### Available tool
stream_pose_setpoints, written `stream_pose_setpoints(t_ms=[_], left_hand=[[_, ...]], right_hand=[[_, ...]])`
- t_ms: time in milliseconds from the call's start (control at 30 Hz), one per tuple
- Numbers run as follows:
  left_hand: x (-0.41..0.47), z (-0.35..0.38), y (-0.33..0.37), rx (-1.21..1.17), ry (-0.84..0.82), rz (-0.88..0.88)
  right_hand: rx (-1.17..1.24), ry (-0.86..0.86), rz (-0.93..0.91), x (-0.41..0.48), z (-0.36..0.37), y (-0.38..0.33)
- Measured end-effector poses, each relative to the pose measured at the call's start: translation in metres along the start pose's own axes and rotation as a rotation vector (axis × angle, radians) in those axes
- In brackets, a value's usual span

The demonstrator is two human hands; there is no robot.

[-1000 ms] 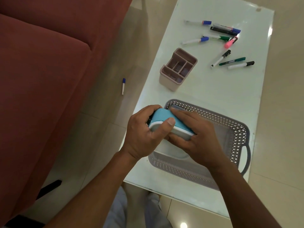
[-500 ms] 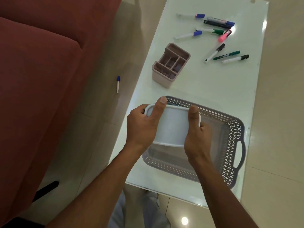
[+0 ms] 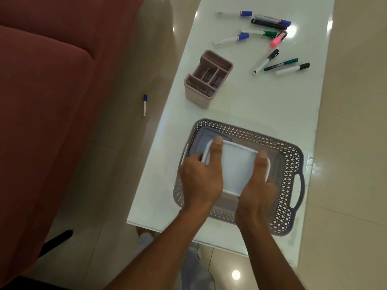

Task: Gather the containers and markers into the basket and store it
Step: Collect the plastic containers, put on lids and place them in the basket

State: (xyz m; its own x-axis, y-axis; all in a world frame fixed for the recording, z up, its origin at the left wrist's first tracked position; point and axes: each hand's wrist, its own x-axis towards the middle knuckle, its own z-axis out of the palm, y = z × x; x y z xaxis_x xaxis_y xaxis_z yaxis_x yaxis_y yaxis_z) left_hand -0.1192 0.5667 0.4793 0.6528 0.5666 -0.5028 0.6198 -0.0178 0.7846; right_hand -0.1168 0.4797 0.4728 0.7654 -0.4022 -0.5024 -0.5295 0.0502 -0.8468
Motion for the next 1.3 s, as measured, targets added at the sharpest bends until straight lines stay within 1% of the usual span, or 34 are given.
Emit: stream_pose_setpoints(t_ms=[67,133,200,300,400,500,633,734,834,900,967,1034,1167,1234,1300], left_hand=[[-0.011,0.007,-0.008,0.102,-0.011,-0.018],[-0.019,0.008,-0.020,0.164,-0.040,-0.049],[-0.020,0.003,-0.032,0.239,-0.094,-0.056],[-0.007,-0.010,-0.046,0.343,-0.157,-0.056],[0.007,-0.014,-0.050,0.432,-0.218,-0.077],[0.015,-0.008,-0.053,0.573,-0.246,-0.068],[0.019,-0.003,-0.058,0.718,-0.224,-0.034],[0.014,0.000,-0.064,0.856,-0.219,0.116],[0.010,0.002,-0.070,0.978,-0.223,0.244],[0.011,0.001,-0.072,0.983,-0.232,0.264],[0.016,0.000,-0.071,0.934,-0.239,0.259],[0.022,-0.001,-0.068,0.896,-0.237,0.255],[0.028,0.001,-0.065,0.903,-0.260,0.250],[0.026,-0.001,-0.064,0.925,-0.274,0.282],[0.022,-0.006,-0.062,0.958,-0.276,0.350]], right_hand=[[-0.068,0.092,-0.030,0.003,-0.011,0.008],[-0.132,0.063,0.009,0.005,-0.023,0.017],[-0.239,0.011,0.099,0.007,-0.034,0.030],[-0.451,-0.150,0.121,0.008,-0.044,0.049],[-0.487,-0.322,0.179,0.011,-0.045,0.059],[-0.516,-0.383,0.206,0.016,-0.039,0.072],[-0.570,-0.374,0.166,0.025,-0.026,0.079],[-0.615,-0.333,0.038,0.030,-0.022,0.080],[-0.626,-0.324,-0.014,0.029,-0.018,0.081],[-0.624,-0.289,-0.029,0.029,-0.017,0.082],[-0.623,-0.260,-0.063,0.028,-0.016,0.085],[-0.624,-0.258,-0.085,0.027,-0.017,0.087],[-0.644,-0.277,-0.121,0.026,-0.019,0.090],[-0.666,-0.293,-0.127,0.025,-0.020,0.089],[-0.707,-0.287,-0.155,0.022,-0.019,0.084]])
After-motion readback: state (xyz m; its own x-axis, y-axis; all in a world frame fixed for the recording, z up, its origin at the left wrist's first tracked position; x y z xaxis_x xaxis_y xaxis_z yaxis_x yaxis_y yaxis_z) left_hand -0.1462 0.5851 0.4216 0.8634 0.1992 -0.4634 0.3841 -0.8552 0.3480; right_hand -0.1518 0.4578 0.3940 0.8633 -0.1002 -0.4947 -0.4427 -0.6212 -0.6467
